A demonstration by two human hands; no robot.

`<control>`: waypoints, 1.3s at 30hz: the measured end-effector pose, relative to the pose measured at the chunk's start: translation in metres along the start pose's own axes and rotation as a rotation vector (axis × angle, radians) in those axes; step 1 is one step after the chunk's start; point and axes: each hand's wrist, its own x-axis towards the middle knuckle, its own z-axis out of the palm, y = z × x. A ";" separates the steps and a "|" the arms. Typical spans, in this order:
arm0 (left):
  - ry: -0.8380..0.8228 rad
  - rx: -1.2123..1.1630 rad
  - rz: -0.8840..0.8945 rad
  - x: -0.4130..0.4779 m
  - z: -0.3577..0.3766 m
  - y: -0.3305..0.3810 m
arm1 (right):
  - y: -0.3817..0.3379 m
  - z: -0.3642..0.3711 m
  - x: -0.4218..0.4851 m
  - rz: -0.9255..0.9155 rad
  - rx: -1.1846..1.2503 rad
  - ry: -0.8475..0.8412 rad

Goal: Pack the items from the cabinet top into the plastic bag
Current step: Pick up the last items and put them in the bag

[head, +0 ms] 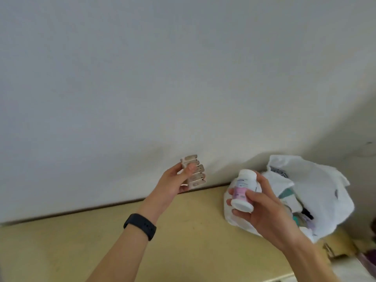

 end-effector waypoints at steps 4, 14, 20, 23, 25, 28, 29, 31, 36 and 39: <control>-0.138 0.136 0.017 0.023 0.095 0.010 | -0.016 -0.075 -0.045 -0.058 0.033 0.064; -0.323 1.009 0.294 0.089 0.296 -0.010 | -0.006 -0.238 -0.146 0.003 0.132 0.230; -0.369 1.678 0.388 0.119 0.340 -0.057 | -0.010 -0.268 -0.157 -0.012 0.160 0.251; -0.282 1.845 0.392 0.128 0.339 -0.074 | -0.010 -0.269 -0.152 -0.011 0.158 0.212; -0.222 1.953 0.342 0.127 0.332 -0.071 | -0.011 -0.267 -0.148 -0.006 0.149 0.186; -0.116 2.050 0.155 0.115 0.317 -0.054 | -0.015 -0.263 -0.139 -0.027 0.075 0.186; -0.044 2.056 0.109 0.109 0.312 -0.045 | -0.018 -0.260 -0.135 -0.041 0.032 0.204; 0.083 2.035 0.086 0.102 0.298 -0.027 | -0.025 -0.254 -0.123 -0.081 -0.079 0.245; 0.015 1.382 0.004 0.093 0.262 0.002 | -0.048 -0.237 -0.083 -0.184 -0.338 0.248; 0.013 0.868 0.039 0.080 0.262 0.008 | -0.054 -0.232 -0.045 -0.228 -0.660 0.252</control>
